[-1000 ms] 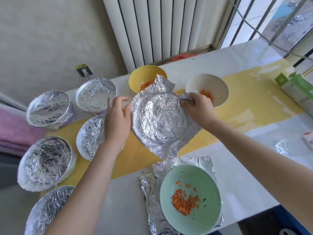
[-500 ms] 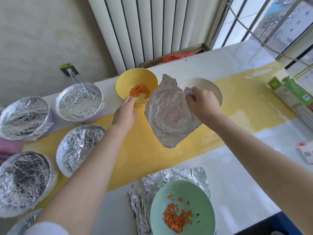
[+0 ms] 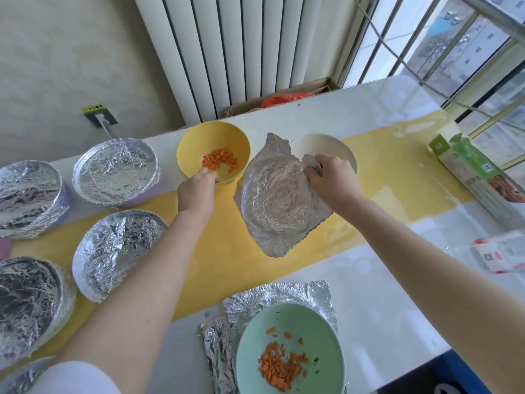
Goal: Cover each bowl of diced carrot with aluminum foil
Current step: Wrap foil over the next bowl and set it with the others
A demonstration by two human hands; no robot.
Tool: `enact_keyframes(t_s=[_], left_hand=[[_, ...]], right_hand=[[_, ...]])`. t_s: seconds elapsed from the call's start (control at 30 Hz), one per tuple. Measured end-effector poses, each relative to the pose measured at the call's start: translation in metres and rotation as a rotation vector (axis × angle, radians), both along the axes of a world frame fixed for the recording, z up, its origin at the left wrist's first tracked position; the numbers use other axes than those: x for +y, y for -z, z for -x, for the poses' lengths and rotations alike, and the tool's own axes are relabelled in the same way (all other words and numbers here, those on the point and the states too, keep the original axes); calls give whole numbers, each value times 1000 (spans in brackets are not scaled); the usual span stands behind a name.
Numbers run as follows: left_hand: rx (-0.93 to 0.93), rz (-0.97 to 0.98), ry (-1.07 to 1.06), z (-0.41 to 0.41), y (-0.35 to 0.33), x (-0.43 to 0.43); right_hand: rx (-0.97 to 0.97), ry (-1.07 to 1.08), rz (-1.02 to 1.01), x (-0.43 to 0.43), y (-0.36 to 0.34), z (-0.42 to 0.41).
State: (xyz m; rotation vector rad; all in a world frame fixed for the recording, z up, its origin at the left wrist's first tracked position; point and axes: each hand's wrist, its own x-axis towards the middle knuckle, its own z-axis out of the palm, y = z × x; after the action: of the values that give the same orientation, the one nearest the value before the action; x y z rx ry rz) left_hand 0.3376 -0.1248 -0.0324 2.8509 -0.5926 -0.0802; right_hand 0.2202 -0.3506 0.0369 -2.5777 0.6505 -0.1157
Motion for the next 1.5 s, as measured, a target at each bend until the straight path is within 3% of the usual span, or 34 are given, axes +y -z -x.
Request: enact_keyframes(t_s=[0.3,0.7,1.03,1.2,1.3,1.5], left_hand=[[-6,63,13,66,-11,26],[86,87,-14,144,-15,51],[157,68,19,173,-19,47],[346,83,64,174,-25,49],[462,324,-4,170,-32,53],[598,1167,-620,145,-64,56]], right_hand=[[89,-109,33,28,11,26],[137,-80,184,34,2,45],[-18,-87,346,30,-40,41],[-155,-103,361,42,-72,27],[-238,-104,266,53,-83,21],[-259,-167,-105,76,-71,16]])
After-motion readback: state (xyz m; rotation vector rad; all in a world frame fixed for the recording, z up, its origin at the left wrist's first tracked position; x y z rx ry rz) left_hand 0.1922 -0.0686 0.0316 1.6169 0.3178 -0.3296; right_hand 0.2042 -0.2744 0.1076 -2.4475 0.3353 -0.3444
